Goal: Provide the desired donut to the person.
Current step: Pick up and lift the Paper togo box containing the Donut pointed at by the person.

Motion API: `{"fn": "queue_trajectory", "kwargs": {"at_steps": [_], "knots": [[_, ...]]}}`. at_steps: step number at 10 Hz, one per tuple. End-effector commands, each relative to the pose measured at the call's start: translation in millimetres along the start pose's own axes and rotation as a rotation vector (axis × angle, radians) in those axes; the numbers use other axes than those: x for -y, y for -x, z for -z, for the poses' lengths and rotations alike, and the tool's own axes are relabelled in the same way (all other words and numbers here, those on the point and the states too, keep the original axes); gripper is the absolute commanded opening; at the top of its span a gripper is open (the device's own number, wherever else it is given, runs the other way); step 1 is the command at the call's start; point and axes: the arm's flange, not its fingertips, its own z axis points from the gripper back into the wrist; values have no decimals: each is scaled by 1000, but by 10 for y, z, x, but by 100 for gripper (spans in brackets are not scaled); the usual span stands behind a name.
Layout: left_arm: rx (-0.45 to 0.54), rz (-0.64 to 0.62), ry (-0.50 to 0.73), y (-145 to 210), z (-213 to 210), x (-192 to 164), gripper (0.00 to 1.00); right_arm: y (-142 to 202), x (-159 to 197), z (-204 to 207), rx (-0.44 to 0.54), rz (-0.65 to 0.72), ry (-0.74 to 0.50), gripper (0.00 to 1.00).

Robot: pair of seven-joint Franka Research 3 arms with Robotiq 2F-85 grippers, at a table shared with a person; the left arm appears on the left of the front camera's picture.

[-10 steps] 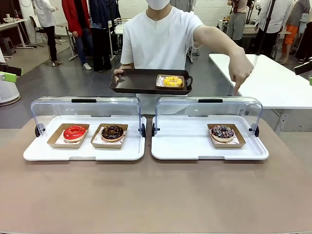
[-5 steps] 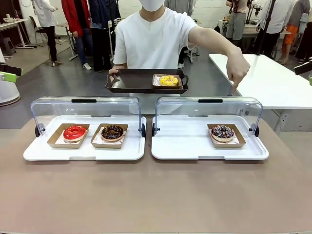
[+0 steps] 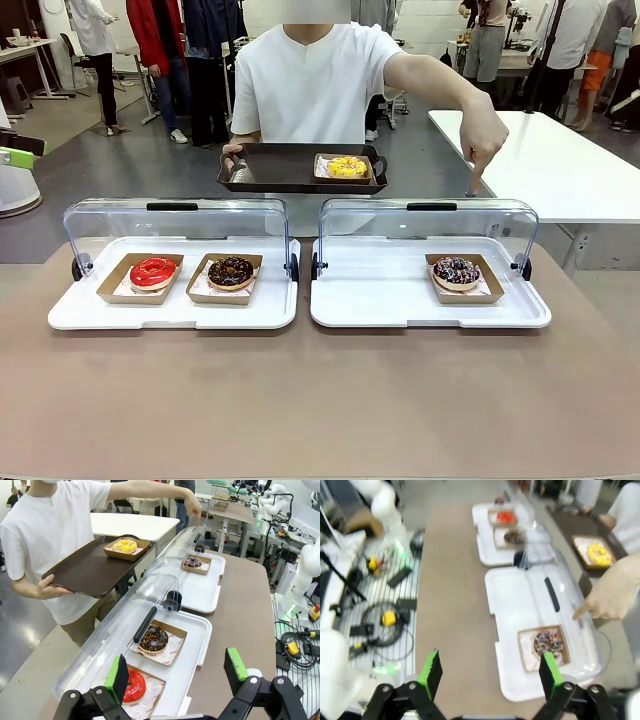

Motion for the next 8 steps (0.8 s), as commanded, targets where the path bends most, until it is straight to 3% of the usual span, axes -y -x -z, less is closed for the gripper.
{"fn": "queue_trajectory", "kwargs": {"at_steps": [1,4,5,8], "knots": [[10,2,-1,-6,-10,12,100,-659,-1,83,-227,-34,-39,100],[10,2,-1,-6,-10,12,100,-1102,166,811,-492,8,-105,100],[10,2,-1,-6,-10,12,100,-1096,259,1137,-565,31,-96,100],[10,2,-1,-6,-10,12,100,-781,355,1940,-655,23,-28,100]]}}
